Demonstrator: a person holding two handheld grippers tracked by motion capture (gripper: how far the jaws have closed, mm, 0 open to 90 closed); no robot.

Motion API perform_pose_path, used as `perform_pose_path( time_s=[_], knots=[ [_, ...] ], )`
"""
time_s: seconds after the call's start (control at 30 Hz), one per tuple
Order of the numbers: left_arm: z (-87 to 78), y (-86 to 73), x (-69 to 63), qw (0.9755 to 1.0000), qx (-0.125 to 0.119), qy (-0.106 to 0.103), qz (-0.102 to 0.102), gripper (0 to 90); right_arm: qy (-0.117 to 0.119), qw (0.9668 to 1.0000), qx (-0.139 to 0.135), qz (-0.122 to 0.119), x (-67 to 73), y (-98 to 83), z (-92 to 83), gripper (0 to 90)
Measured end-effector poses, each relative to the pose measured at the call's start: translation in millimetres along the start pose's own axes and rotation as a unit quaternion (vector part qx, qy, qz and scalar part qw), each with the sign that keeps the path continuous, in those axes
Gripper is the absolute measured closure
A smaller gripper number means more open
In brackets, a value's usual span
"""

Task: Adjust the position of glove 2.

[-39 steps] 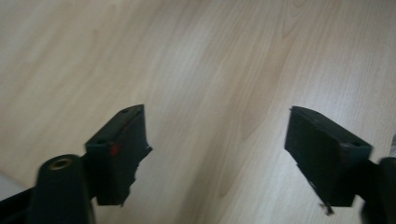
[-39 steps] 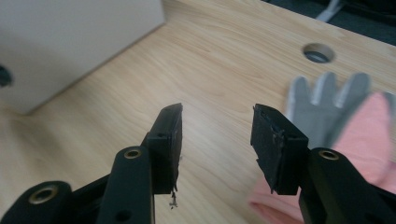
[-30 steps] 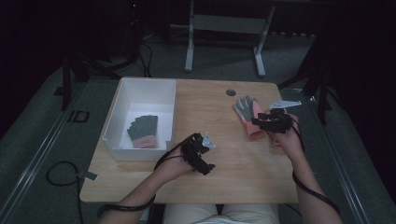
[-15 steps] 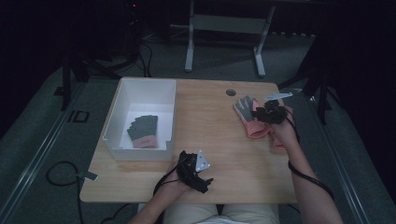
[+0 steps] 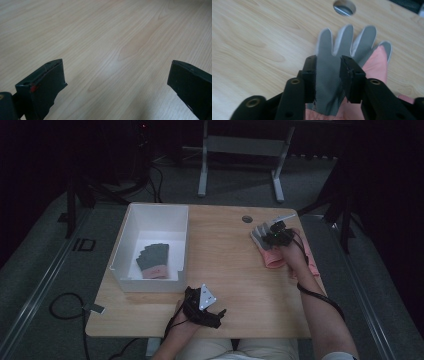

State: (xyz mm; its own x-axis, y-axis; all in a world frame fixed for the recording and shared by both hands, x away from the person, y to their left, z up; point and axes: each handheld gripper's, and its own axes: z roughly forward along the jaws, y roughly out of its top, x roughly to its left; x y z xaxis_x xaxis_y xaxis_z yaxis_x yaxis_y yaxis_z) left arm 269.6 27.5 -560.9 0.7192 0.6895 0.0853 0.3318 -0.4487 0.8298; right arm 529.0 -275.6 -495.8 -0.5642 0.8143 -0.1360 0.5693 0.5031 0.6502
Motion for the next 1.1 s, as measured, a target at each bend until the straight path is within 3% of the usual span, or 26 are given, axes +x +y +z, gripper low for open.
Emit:
perform_pose_path(
  time_s=[0.17, 0.3, 0.47, 0.6, 0.73, 0.87, 1.1],
  knots=[
    [1.8, -1.4, 3.0, 1.0, 0.003, -0.006, 0.0, 1.0, -0.02, 0.9992, 0.033, -0.007, -1.2, -12.5, 19.4, 66.3],
    [4.6, -2.8, 3.6, 0.9999, 0.007, -0.011, 0.002, 0.9, -0.011, 0.9993, 0.036, -0.002, 1.2, -18.7, 27.6, 71.3],
    [5.1, -1.9, -0.7, 0.9997, 0.005, -0.02, 0.008, 1.0, -0.012, 0.998, 0.029, 0.054, -1.3, -21.0, 30.9, 81.4],
    [7.0, -1.9, -0.7, 0.9997, 0.008, -0.019, 0.011, 1.0, -0.015, 0.9963, 0.032, 0.079, -1.0, -18.0, 29.1, 86.8],
    [7.1, -1.5, 1.2, 0.9999, 0.006, -0.012, 0.003, 1.0, -0.01, 0.9953, 0.027, 0.093, 0.1, -14.2, 19.7, 88.0],
    [6.1, -0.4, 0.3, 0.9999, 0.003, -0.008, 0.009, 1.0, -0.004, 0.995, 0.007, 0.1, 6.1, -10.3, 3.1, 88.2],
    [6.8, 0.6, 1.7, 0.9999, 0.002, -0.012, 0.003, 1.0, 0.001, 0.9938, -0.044, 0.102, 36.4, 2.2, -53.1, 88.6]
  ],
)
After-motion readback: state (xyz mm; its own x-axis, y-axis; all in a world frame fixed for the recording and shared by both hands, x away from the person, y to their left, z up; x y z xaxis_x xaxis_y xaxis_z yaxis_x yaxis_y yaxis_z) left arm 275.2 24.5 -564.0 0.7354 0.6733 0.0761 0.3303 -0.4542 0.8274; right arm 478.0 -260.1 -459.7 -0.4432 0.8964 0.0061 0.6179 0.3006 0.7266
